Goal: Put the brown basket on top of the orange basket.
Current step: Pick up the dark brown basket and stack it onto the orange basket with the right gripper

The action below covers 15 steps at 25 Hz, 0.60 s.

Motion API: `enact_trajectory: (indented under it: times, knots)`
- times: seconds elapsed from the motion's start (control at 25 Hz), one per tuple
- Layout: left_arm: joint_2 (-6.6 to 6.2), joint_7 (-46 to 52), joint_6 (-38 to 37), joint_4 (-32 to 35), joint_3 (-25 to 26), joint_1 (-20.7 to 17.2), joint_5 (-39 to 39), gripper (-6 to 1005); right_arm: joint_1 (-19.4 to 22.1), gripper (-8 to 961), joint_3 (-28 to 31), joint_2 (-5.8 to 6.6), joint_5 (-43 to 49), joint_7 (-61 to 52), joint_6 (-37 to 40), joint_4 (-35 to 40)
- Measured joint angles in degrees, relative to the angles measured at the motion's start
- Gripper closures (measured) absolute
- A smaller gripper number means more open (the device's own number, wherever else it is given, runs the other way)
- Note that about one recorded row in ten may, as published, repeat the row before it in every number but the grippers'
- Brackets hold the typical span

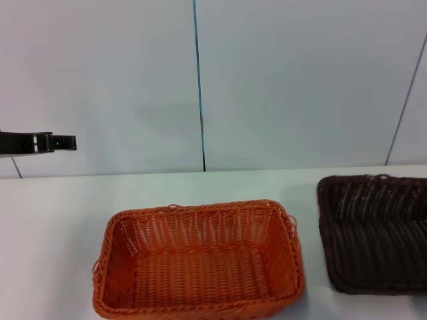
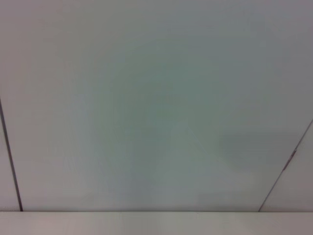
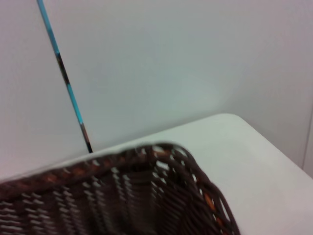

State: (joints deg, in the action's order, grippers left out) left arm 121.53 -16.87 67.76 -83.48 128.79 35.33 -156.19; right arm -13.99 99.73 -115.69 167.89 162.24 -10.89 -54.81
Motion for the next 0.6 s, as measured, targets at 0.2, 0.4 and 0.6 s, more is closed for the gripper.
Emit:
enact_trajectory:
  times: [0.2,0.4,0.6]
  knots:
    - [-0.27,0.09,-0.01,0.38,0.15,-0.18,0.0,71,-0.6,671,-0.26,0.34,0.03,0.01,-0.89,-1.07]
    - [-0.41,0.23,0.06,0.5,0.41,-0.52,-0.03,71,-0.72,752,-0.65,0.19,0.06,0.01,-0.53,-1.54]
    - [-0.65,0.26,1.02,0.52,0.49,-0.57,-0.23,71,-0.69,753,-1.23,0.1,0.07,0.01,-0.3,-1.36]
